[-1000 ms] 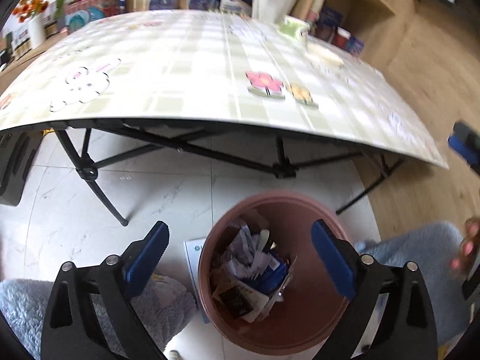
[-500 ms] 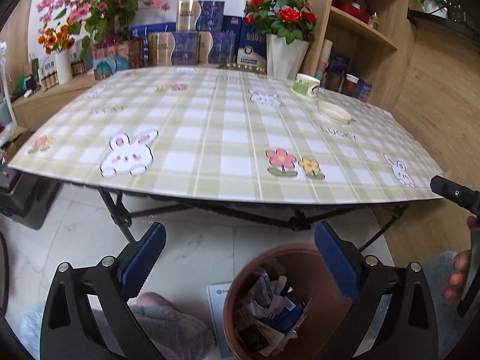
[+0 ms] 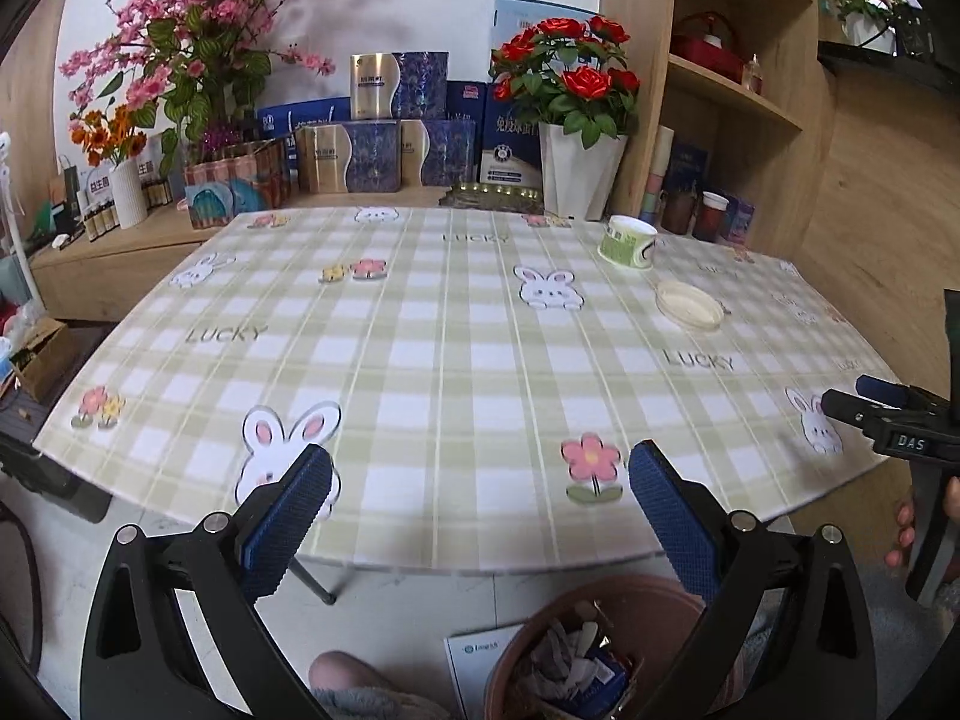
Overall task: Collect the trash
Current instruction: 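Grasp the cream round lid with the right gripper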
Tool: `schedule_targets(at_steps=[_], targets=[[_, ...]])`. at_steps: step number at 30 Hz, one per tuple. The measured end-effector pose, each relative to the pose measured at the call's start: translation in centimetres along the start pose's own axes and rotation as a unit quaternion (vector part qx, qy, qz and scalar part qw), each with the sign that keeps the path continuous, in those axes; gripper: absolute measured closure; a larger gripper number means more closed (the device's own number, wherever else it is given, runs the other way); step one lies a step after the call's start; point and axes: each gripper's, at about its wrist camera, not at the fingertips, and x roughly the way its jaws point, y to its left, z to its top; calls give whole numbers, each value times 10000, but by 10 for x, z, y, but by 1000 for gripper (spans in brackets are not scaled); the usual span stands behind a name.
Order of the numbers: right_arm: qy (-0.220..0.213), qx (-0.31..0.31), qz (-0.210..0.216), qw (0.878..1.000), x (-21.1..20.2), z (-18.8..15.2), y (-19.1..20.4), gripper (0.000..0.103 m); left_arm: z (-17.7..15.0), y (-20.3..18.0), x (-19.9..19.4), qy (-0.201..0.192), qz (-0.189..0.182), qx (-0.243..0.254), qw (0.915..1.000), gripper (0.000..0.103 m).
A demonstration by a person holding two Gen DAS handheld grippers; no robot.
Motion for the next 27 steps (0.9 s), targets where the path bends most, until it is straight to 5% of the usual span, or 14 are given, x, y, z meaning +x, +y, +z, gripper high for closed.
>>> schedule_targets(at_steps=[15,23,27], targets=[[1132,174,-91,9934,166,99,-6,6,82,-9,83,-97,-315,-116,9994,6],[1350,-50,-195,9906,197,113,1,6,105,-16,124,64,-500,-54,9987,6],[1222,162,-160,9922,194,120,-8,17,117,-22,147,203,-749,-69,9970,6]])
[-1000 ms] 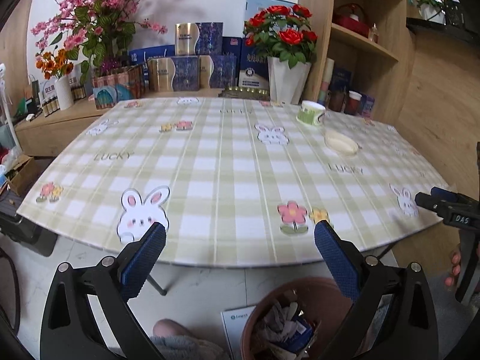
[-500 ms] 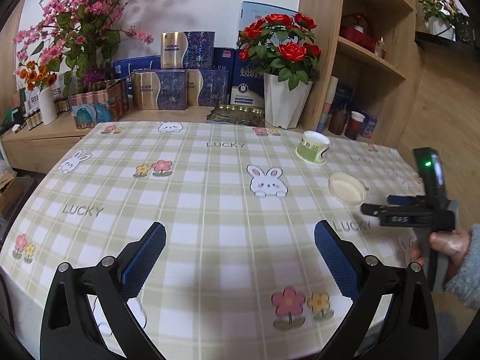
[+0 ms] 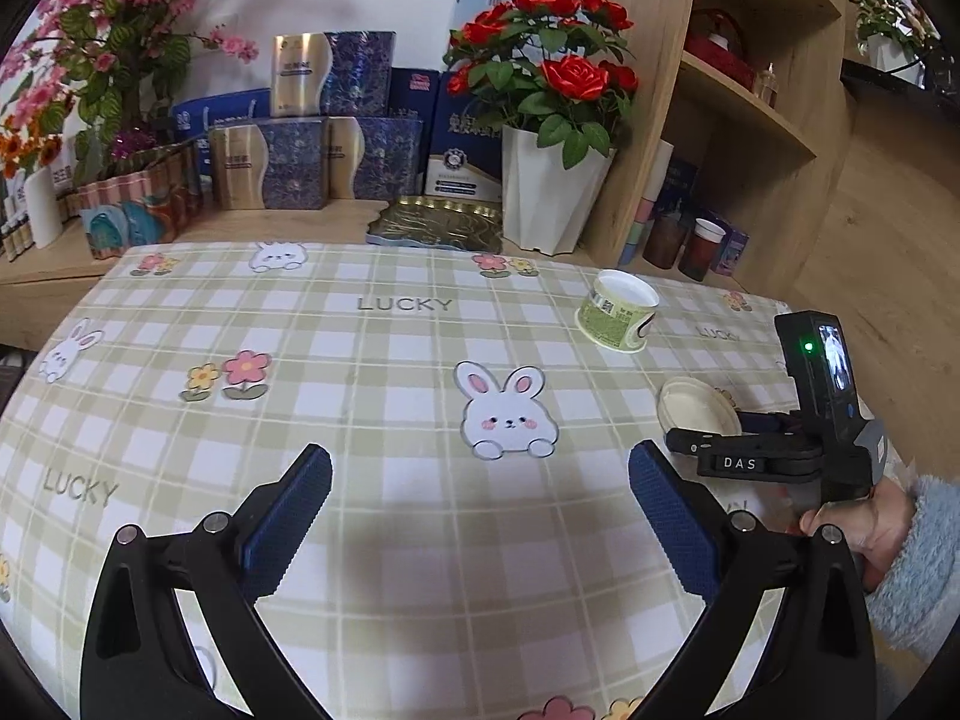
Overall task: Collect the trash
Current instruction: 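Grasp the cream round lid with the right gripper, then grasp the green-labelled cup with the left gripper while the right holds the lid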
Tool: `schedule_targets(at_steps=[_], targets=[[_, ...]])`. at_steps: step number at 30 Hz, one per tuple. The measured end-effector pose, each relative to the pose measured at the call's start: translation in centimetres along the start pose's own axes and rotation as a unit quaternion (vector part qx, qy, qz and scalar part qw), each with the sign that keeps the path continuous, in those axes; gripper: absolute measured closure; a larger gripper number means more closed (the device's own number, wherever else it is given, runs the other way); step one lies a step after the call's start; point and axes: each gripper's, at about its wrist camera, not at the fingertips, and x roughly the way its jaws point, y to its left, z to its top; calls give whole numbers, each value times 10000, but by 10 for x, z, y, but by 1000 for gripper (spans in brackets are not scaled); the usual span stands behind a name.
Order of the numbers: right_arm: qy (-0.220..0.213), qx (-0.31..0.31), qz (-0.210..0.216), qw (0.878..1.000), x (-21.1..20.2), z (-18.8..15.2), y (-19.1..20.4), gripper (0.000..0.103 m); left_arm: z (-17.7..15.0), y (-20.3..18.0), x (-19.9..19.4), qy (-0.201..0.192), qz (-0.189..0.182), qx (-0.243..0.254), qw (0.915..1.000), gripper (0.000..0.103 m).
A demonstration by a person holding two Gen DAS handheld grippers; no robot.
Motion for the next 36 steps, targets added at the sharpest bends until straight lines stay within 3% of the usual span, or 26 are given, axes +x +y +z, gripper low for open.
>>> schedule_targets(at_steps=[3,11,17,23,33,34,35,36], targets=[[-177,90,298,9994,-11,2,-9,18,13,-8,18,61,-144,66,9999,6],[-1165,-192,-172,9929,-48,0,-48,18,41,-46,95,380,-568,250,9973,6],[-1529,393,-335,9869,-63,-16,-90,18,64,-84,149,629,-781,623,9930,6],[-1659,1030,-142,9807,-72,-29,-118,18,87,-116,201,719,-637,994,9904,6],[-1797,1270,-141,9754,-102,-49,-142,18,102,-141,263,1132,-335,924,9887,6],[-1803,1268,-148,9753,-104,-49,-142,18,102,-143,267,1245,-361,946,9870,13],[-1811,1264,-156,9752,-107,-51,-142,18,101,-143,270,1352,-313,993,9853,28],[-1821,1259,-163,9750,-109,-52,-143,18,102,-144,267,1360,-171,1014,9854,30]])
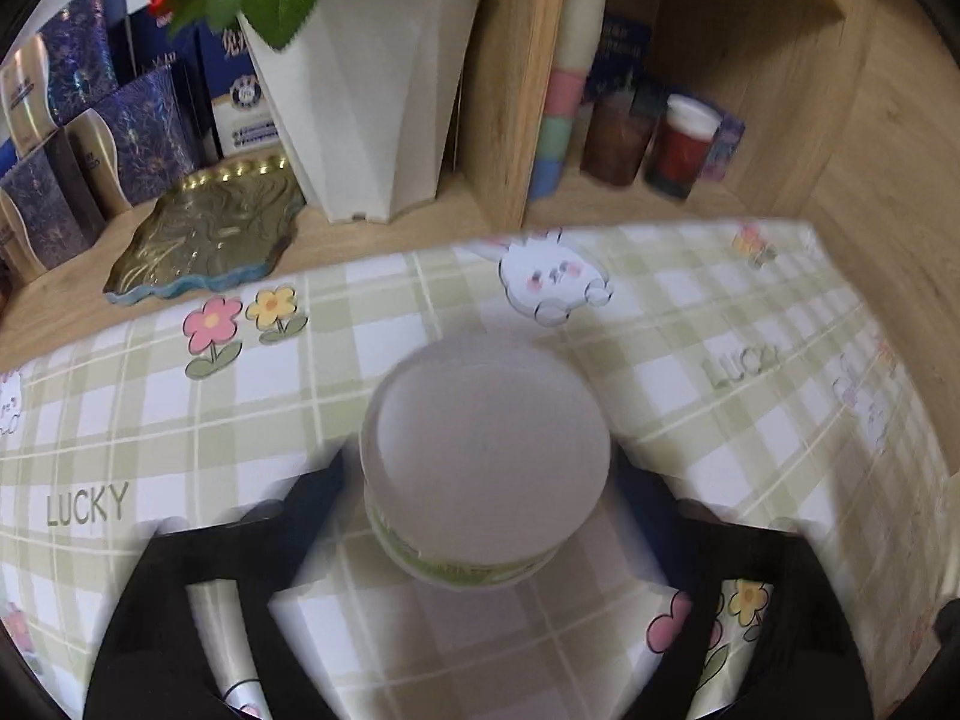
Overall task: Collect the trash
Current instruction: 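Grasp the green-labelled cup with the left gripper while the right holds the lid, then carry the cup and lid over the brown bin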
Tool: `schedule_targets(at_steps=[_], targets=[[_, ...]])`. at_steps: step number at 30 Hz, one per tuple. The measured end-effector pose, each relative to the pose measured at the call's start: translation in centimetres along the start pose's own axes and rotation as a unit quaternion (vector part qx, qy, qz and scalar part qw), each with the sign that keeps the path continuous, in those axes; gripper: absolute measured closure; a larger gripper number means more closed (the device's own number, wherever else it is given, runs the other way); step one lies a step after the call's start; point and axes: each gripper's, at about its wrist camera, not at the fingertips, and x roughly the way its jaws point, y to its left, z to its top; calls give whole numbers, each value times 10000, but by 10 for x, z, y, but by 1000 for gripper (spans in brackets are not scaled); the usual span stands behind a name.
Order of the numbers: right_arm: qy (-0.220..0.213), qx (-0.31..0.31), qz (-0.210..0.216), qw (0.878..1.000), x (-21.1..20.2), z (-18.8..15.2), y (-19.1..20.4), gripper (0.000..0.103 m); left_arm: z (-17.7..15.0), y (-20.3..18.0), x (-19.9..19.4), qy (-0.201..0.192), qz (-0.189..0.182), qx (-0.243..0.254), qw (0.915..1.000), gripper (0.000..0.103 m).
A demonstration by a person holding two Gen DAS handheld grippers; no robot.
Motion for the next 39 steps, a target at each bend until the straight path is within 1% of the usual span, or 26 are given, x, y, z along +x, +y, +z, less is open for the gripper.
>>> schedule_targets(at_steps=[1,2,4,10,13,15,18,21,24,26,29,31,33,39], targets=[[-17,-7,-6,10000,-4,-1,1,18,-2,1,-5,-24,-11,-32,10000,30],[-21,-6,-3,10000,-6,-1,1,18,-3,2,-10,-52,-101,-47,9999,30],[-14,25,20,10000,-12,-3,2,18,-9,3,-25,-153,-110,55,9998,30],[88,84,58,9999,-36,-18,13,18,-35,8,-85,-412,-180,288,9986,30],[154,-16,71,9999,-51,-28,25,18,-54,12,-120,-517,-169,409,9977,30],[202,-101,95,9997,-61,-36,34,18,-69,19,-147,-622,-162,405,9971,30],[271,-207,159,9993,-78,-48,47,18,-93,29,-186,-832,-56,392,9957,30],[342,-285,231,9987,-92,-61,60,18,-119,39,-218,-868,-89,223,9959,30],[411,-356,308,9980,-107,-76,73,18,-146,40,-244,-902,-10,286,9955,30],[452,-386,351,9976,-115,-84,79,18,-170,39,-262,-880,-6,335,9956,30],[506,-457,417,9968,-129,-98,90,18,-199,40,-282,-826,-62,260,9962,30],[536,-509,452,9962,-138,-108,94,18,-220,42,-296,-787,-145,70,9968,30],[592,-586,471,9954,-146,-118,98,18,-234,41,-306,-773,-199,-44,9968,30],[712,-811,498,9929,-169,-144,105,18,-282,28,-340,-901,-202,-151,9956,30]])
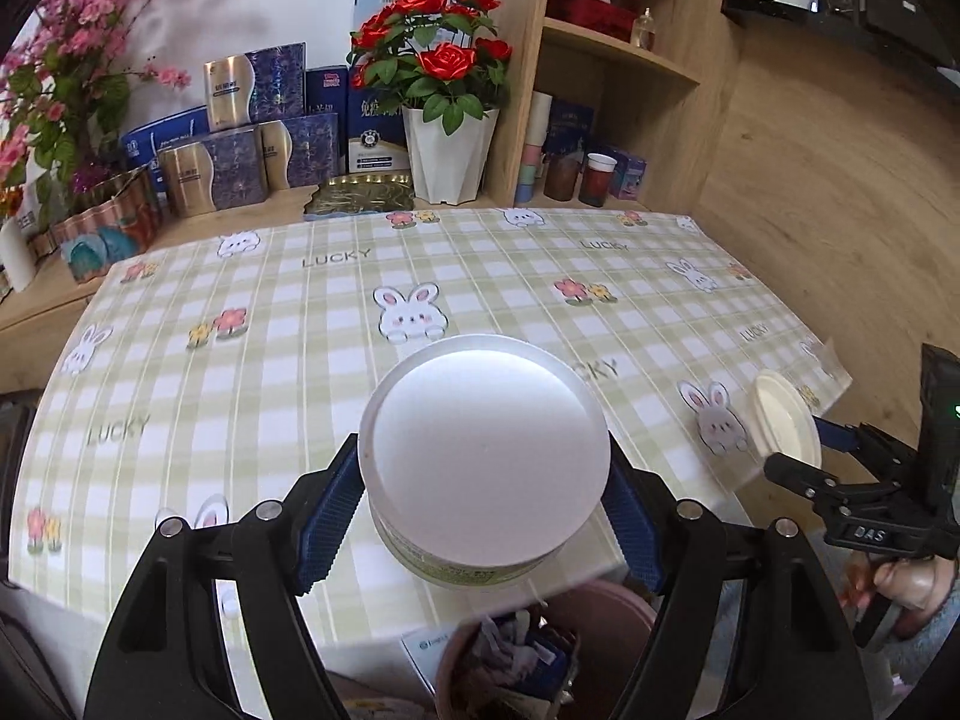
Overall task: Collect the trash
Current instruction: 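Carry the cup and lid over the brown bin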
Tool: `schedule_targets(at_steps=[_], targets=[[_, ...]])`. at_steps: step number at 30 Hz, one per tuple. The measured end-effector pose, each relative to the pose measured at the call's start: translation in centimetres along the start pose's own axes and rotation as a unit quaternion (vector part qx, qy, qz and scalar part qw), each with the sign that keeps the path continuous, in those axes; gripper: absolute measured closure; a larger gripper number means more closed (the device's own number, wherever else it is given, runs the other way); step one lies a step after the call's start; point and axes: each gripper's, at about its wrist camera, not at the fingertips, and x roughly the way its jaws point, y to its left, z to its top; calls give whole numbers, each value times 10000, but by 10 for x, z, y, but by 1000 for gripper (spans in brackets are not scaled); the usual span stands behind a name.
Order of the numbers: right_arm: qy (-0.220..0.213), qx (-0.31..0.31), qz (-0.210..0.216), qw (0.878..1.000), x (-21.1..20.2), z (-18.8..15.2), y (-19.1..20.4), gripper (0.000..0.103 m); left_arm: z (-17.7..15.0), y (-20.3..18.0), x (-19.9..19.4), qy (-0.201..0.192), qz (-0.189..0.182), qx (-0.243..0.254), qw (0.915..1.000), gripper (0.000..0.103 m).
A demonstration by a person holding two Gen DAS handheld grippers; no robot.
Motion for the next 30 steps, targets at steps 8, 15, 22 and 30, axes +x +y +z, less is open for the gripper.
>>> schedule_targets(at_steps=[8,15,22,30], targets=[[63,-153,84,9998,-16,-30,9,18,-41,-11,-43,-179,77,-190,9996,30],[298,-346,252,9986,-10,-57,19,18,-68,-18,-63,-237,271,-228,9991,30],[784,-562,463,9943,17,-82,31,18,-94,-12,-71,-217,429,-503,9976,30],[1390,-1109,1030,9787,53,-104,65,18,-116,-3,-70,-48,534,-748,9958,30]])
